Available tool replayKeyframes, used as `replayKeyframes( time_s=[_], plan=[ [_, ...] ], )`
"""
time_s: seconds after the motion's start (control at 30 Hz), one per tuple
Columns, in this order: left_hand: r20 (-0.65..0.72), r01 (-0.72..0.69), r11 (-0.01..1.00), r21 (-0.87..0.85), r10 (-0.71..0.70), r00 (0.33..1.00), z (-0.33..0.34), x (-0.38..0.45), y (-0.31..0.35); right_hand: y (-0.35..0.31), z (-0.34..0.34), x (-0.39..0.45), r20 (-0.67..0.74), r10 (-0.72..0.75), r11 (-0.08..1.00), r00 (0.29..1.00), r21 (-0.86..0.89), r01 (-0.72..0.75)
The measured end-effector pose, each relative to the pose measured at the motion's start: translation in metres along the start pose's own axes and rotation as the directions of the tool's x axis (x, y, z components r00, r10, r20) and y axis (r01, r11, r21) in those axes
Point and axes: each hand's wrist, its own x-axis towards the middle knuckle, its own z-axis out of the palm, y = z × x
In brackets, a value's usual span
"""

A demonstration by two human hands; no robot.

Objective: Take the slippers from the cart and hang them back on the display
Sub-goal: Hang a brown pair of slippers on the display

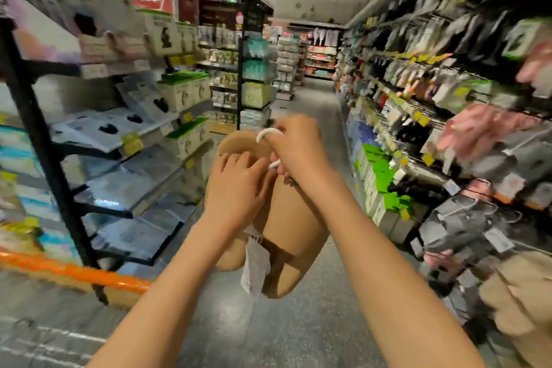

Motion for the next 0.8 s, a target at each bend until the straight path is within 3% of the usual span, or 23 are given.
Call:
replayKeyframes(
  time_s=[0.17, 0.4, 0.53, 0.67, 0.8],
  plan=[
    [-0.006, -0.203, 0.963, -0.176, 0.205, 0.979, 0.061, 0.043, 0.090, 0.085, -0.074, -0.015, -0.189, 0.221, 0.973, 0.957, 0.107, -0.203],
    [-0.009, -0.382, 0.838, -0.389, 0.411, 0.912, 0.149, 0.087, 0.186, 0.184, -0.134, -0.029, -0.371, 0.394, 0.918, 0.841, 0.204, -0.340],
    [-0.017, -0.475, 0.717, -0.511, 0.544, 0.839, 0.202, 0.113, 0.232, 0.246, -0.151, -0.034, -0.560, 0.396, 0.911, 0.727, 0.138, -0.390],
    [0.059, -0.513, 0.598, -0.615, 0.684, 0.727, 0.245, 0.155, 0.278, 0.300, -0.173, -0.024, -0.674, 0.488, 0.860, 0.555, 0.260, -0.439],
    [-0.084, -0.568, 0.399, -0.719, 0.762, 0.642, 0.287, 0.192, 0.326, 0.331, -0.195, -0.014, -0.749, 0.510, 0.842, 0.422, 0.336, -0.422]
  ],
)
